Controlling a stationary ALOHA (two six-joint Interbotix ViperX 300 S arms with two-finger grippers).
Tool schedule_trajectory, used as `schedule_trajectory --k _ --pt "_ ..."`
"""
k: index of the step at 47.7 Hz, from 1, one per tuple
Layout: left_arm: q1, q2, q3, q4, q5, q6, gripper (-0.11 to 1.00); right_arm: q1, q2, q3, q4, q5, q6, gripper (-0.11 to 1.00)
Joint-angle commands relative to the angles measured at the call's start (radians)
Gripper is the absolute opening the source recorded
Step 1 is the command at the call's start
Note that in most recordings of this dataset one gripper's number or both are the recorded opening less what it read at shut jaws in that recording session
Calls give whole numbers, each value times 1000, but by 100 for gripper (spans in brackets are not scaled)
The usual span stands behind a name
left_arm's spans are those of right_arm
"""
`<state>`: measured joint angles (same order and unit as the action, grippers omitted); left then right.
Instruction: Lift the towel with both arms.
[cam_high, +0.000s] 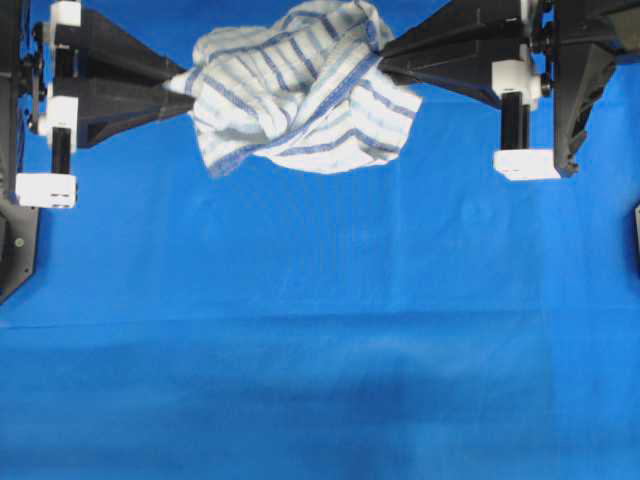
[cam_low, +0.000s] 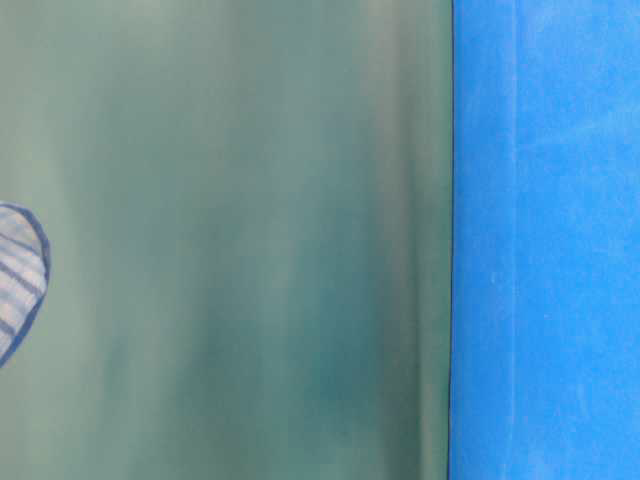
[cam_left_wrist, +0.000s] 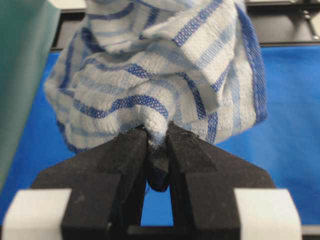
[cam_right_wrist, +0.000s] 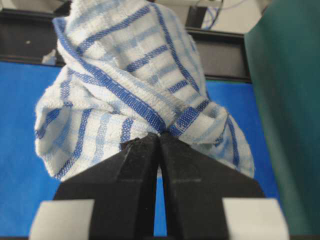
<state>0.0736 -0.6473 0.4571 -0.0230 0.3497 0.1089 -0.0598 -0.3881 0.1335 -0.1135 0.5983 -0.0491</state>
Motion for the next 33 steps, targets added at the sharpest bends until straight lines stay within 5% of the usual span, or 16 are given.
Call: schedule_trajectory --k 1,5,9,19,33 --pt "11 -2 -29 2 -14 -2 8 2 -8 -28 -2 -5 -3 2" --pt "12 -3 -28 0 -28 -3 12 2 -8 -28 -2 -6 -3 2" --pt "12 0 -26 0 -32 -9 34 2 -6 -26 -2 -3 2 4" --pt "11 -2 -12 0 -31 -18 89 2 3 -14 -32 5 12 63" --pt "-5 8 34 -2 -38 -21 93 0 3 23 -43 25 21 65"
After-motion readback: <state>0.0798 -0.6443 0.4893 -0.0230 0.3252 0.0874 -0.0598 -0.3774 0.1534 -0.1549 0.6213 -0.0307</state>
